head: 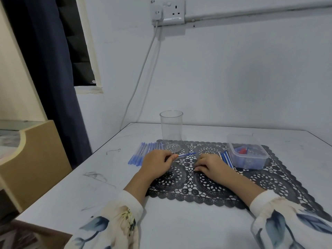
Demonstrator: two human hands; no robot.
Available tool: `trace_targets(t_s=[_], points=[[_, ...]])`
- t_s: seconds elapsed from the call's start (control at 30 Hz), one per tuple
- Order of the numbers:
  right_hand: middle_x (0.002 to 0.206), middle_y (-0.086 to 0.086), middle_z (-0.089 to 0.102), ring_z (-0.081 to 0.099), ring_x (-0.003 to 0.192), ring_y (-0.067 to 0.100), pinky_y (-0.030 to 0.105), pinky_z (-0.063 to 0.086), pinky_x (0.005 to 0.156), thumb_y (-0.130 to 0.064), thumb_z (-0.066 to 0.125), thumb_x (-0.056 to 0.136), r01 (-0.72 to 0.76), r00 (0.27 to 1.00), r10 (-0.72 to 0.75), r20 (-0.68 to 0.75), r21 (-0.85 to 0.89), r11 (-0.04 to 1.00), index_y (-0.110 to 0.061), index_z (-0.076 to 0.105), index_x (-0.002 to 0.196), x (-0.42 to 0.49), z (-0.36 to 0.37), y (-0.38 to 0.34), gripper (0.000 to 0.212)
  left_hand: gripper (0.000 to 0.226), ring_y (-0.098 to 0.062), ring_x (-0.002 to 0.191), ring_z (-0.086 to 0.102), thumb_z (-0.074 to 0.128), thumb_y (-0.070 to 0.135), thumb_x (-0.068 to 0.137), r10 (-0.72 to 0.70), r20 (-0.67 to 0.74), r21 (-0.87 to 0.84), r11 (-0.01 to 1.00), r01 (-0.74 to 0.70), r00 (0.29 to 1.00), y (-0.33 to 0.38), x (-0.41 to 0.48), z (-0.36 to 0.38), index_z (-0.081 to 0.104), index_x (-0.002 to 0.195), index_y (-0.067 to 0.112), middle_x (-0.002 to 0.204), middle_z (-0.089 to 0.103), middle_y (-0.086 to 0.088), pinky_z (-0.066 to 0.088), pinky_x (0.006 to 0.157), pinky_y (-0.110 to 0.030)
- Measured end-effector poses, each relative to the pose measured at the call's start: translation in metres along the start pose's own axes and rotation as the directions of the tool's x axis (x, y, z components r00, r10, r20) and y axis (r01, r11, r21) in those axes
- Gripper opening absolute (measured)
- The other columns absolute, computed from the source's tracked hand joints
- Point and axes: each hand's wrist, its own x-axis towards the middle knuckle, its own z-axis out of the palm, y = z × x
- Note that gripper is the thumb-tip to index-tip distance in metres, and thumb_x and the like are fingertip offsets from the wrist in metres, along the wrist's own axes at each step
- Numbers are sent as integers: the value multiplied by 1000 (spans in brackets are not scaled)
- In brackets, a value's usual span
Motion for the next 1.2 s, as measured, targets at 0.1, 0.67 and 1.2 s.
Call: trace_targets(t_s=[0.1,0.67,1.2], points=[[101,5,65,58,94,18,19,38,84,-21,52,94,-17,1000,18,-21,33,999,-8,69,107,-1,-1,-2,25,38,-12,58,50,43,45,94,1,0,-9,1000,-1,1000,0,0,0,59,70,20,55,50,5,36,54,-25],[98,11,65,61,90,23,24,45,85,-1,51,80,119,909,-138,-394,-72,990,-2,65,109,-4,-5,-6,32,40,-12,59,49,42,48,94,48,-26,42,998,-47,999,9,-2,1,65,78,18,56,50,6,33,53,-24],[89,6,69,65,79,23,38,52,76,-4,75,71,176,903,-269,-336,-283,943,-8,70,101,-1,-6,-5,32,39,-10,60,50,42,49,94,48,-33,59,997,-46,998,11,-2,-2,63,77,21,57,52,7,30,52,-24]])
